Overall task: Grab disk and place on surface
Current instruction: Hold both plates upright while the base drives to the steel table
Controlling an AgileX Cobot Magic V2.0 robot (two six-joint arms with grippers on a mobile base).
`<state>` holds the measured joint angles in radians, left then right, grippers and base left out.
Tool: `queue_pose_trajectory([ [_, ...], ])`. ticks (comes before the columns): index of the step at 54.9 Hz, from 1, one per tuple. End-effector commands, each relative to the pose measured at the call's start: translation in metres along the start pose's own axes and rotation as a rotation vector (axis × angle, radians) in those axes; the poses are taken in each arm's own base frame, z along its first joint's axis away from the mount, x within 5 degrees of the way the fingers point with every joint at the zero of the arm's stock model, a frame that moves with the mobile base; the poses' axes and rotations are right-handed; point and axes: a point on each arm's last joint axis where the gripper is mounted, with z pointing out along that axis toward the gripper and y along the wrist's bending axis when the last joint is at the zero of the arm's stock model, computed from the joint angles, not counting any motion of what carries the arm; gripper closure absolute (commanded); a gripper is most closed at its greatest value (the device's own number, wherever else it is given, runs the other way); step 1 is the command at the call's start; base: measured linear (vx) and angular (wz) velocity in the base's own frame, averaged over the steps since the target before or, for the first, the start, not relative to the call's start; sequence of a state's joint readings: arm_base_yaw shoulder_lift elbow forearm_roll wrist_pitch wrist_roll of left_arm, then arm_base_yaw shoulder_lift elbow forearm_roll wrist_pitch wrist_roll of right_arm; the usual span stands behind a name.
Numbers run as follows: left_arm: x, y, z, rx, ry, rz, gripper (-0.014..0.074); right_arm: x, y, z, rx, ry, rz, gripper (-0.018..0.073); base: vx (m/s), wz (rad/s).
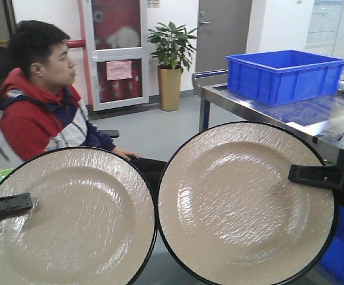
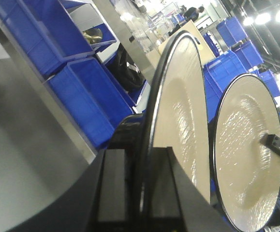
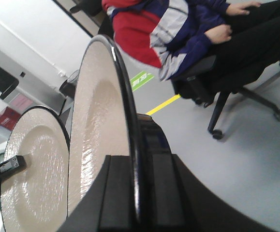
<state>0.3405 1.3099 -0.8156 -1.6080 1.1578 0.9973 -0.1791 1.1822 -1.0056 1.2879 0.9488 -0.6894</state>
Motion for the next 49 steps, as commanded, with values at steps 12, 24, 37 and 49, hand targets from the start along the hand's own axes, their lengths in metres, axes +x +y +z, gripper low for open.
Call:
queue_pose_trajectory([
  [12,-0.0129,-0.0289,-0.0047,0.170,-0.103,-0.020,0.0597,-0.0137,0.0205,-0.0091,-0.088,-0.107,0.032,0.0568,0.52,-0.30],
  [24,-0.0129,-0.0289,-0.0047,0.170,-0.103,-0.020,0.0597,-0.0137,0.0205,-0.0091,-0.088,-0.107,0.032,0.0568,0.53,-0.41],
  [37,-0.0129,-0.0289,-0.0047,0.170,-0.103,-0.020,0.0597,-0.0138,0.0204,-0.0091,-0.088,-0.108,0.032,0.0568,0.51,-0.45],
  [49,-0.0129,-0.0289,-0.0047,0.170,-0.103,-0.020,0.0597,-0.0138,0.0204,-0.0091,-0.088,-0.108,0.032,0.0568,0.48,-0.49],
])
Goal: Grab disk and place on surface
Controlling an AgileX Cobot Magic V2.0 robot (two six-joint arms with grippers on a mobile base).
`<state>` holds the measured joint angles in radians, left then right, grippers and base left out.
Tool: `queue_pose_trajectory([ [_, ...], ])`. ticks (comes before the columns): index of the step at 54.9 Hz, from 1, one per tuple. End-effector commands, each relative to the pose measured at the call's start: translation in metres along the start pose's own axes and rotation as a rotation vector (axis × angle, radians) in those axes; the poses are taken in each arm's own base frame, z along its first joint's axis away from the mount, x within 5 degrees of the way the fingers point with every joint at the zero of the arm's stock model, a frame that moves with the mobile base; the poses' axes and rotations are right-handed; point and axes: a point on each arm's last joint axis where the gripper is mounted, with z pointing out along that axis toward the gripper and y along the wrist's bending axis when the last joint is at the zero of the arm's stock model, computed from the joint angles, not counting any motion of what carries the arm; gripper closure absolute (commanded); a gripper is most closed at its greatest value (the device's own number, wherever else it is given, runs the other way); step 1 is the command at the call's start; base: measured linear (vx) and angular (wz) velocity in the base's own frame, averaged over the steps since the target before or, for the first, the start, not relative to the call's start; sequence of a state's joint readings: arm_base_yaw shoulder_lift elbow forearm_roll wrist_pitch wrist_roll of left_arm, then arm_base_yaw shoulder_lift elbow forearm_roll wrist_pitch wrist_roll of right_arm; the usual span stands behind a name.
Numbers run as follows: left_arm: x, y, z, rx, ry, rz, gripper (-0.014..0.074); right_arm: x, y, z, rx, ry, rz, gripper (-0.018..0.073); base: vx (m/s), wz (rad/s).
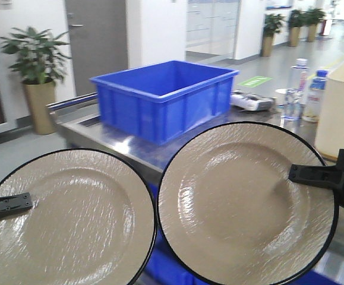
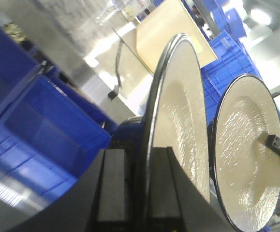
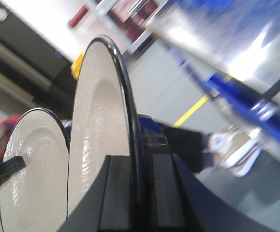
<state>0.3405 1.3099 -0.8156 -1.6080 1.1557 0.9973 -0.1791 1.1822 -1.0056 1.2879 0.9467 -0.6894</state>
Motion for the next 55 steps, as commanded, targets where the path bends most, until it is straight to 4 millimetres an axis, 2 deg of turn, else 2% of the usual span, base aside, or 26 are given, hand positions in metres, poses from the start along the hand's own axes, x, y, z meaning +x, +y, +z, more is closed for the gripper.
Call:
queue_pose_trajectory([
  [1,-0.0128,-0.0290,-0.0047,0.171,-0.102,-0.020,0.0597,-0.0136,0.0206,-0.0091,-0.089,-0.106,0.032,0.0568,0.47,-0.51],
  [30,-0.0129,-0.0289,-0.0047,0.170,-0.103,-0.020,0.0597,-0.0139,0.0204,-0.0091,-0.087,-0.108,0.033,0.0568,0.38,-0.67],
  [55,-0.0136,-0.0278,-0.0046,0.158,-0.110,-0.021,0.0597,-0.0139,0.0204,-0.0091,-0.087,-0.108,0.033,0.0568,0.20,-0.65],
])
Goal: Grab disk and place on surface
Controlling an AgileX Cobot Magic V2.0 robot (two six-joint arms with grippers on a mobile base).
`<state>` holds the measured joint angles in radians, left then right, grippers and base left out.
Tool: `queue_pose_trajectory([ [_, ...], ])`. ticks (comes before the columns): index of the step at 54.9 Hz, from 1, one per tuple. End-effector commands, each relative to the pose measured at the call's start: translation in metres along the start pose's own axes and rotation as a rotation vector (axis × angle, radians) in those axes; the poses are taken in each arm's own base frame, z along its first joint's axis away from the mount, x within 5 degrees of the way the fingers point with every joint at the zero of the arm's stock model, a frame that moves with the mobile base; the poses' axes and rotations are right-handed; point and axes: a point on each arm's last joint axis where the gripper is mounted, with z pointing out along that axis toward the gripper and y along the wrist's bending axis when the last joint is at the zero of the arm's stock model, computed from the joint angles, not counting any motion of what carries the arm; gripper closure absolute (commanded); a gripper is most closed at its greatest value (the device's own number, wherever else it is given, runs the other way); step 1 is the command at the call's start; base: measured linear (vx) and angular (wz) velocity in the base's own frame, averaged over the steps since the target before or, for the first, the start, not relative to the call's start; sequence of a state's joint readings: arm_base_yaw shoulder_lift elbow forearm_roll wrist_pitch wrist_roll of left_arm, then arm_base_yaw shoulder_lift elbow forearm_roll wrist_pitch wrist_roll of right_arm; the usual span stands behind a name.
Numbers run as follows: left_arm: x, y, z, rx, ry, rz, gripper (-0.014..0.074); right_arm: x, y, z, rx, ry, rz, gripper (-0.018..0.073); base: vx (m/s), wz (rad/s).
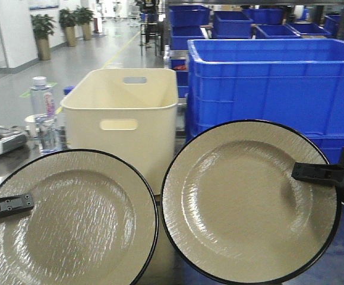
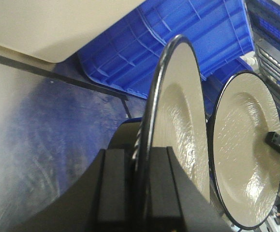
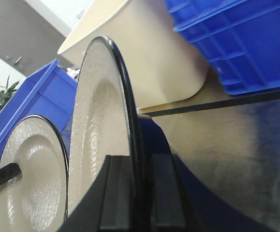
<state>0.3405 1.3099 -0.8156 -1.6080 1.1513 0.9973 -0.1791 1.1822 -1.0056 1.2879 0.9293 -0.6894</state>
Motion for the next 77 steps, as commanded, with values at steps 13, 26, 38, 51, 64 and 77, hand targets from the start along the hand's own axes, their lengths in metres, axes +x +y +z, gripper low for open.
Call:
queue_pose_trajectory([
  [13,-0.013,-0.028,-0.005,0.162,-0.108,-0.022,0.0597,-0.013,0.021,-0.009,-0.098,-0.095,0.034,0.0568,0.04,-0.17],
  [26,-0.013,-0.028,-0.005,0.163,-0.107,-0.022,0.0597,-0.013,0.021,-0.009,-0.100,-0.097,0.036,0.0568,0.00,-0.02],
  [38,-0.013,-0.028,-0.005,0.163,-0.107,-0.022,0.0597,-0.014,0.022,-0.009,-0.112,-0.106,0.047,0.0568,0.00,0.00],
  [51,-0.014,-0.028,-0.005,0.164,-0.109,-0.023,0.0597,-0.016,0.024,-0.010,-0.134,-0.128,0.070,0.0568,0.00,0.00],
  [64,-0.014,-0.025,0.002,0.109,-0.134,-0.034,0.0597,-0.024,0.030,-0.012,-0.207,-0.207,0.111,0.0568,0.00,0.00],
  [77,-0.004,-0.004,0.038,-0.004,-0.093,-0.108,0.0597,-0.035,0.037,-0.017,-0.303,-0.314,0.181,0.0568,0.00,0.00],
])
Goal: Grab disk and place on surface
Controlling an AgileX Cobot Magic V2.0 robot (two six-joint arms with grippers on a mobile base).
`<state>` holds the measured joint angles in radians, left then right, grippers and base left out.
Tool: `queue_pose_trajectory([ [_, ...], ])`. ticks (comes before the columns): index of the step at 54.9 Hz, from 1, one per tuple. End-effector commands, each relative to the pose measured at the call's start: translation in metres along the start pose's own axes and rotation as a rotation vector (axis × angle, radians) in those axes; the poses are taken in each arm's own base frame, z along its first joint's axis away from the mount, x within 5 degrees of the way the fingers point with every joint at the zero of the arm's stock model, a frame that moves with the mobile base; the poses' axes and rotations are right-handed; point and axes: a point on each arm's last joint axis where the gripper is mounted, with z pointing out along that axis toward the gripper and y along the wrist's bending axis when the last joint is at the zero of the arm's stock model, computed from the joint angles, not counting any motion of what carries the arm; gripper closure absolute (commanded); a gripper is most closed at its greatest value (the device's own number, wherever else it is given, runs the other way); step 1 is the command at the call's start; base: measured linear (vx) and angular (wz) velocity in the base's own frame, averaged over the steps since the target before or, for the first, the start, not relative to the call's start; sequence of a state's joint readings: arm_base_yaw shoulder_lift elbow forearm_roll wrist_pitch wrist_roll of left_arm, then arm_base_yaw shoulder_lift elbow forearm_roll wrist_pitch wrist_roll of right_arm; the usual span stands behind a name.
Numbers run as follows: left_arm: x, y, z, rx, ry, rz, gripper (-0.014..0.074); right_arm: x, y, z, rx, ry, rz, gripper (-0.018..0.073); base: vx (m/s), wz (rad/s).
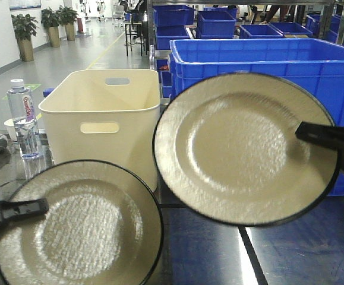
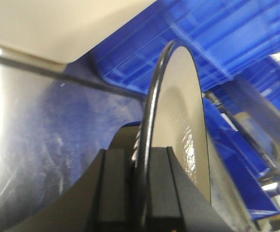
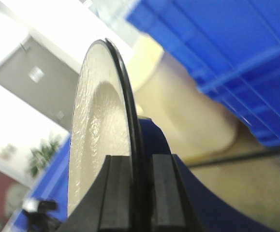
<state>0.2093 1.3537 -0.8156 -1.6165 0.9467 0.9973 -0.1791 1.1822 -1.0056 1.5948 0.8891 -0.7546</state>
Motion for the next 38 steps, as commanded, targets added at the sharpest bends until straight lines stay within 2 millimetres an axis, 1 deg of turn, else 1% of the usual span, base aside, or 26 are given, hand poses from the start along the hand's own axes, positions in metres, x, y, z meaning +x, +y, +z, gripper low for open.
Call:
queue_pose_trajectory([
  [1,-0.009,-0.016,0.012,0.103,-0.080,-0.099,0.0597,-0.017,0.030,-0.008,-0.152,-0.121,0.057,0.0568,0.00,0.00],
  [12,0.013,0.002,0.050,0.068,0.044,-0.167,0.0597,-0.023,0.039,-0.009,-0.174,-0.131,0.025,0.0568,0.00,0.00],
  [22,0.026,0.013,0.069,0.024,0.096,-0.164,0.0582,-0.024,0.042,-0.009,-0.181,-0.134,0.016,0.0568,0.00,0.00],
  [27,0.028,0.014,0.072,0.033,0.111,-0.126,0.0542,-0.024,0.042,-0.009,-0.182,-0.133,0.016,0.0568,0.00,0.00],
  [31,0.030,0.013,0.073,0.039,0.117,-0.110,0.0494,-0.024,0.043,-0.009,-0.183,-0.132,0.016,0.0568,0.00,0.00],
  [38,0.030,0.013,0.073,0.041,0.117,-0.100,0.0365,-0.024,0.043,-0.009,-0.187,-0.128,0.015,0.0568,0.00,0.00],
])
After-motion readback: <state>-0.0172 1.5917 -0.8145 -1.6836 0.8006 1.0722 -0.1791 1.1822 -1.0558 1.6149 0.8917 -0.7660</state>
